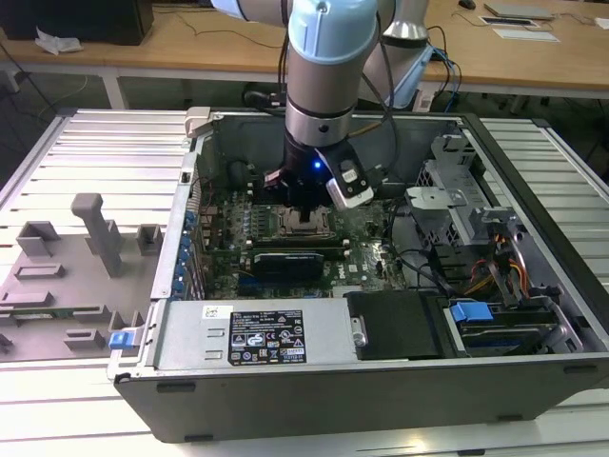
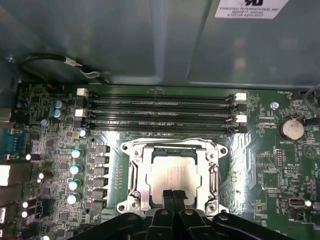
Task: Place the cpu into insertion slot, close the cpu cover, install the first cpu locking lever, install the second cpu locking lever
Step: 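Install the second cpu locking lever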
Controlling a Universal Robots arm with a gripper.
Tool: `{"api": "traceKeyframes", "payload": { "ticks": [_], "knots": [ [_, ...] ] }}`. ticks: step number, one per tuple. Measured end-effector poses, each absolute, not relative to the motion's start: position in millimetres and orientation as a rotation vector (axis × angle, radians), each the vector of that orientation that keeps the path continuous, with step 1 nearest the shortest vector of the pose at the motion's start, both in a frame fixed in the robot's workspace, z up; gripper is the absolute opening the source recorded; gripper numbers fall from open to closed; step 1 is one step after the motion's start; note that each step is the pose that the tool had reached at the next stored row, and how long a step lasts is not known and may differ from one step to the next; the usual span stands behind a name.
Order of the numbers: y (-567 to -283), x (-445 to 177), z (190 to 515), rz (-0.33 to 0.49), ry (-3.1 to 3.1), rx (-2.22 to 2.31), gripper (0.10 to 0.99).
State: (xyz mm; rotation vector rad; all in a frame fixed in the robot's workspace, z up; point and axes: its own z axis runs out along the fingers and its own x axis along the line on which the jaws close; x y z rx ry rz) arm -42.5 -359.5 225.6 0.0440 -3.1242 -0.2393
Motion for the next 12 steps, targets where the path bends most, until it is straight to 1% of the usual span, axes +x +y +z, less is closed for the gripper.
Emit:
{"api": "traceKeyframes", "payload": {
  "ticks": [5, 12],
  "knots": [
    [-359.0, -42.5, 239.2, -0.240, -3.124, 0.044, 0.106],
    [-359.0, -42.5, 240.0, -0.239, -3.124, 0.044, 0.106]
  ]
}}
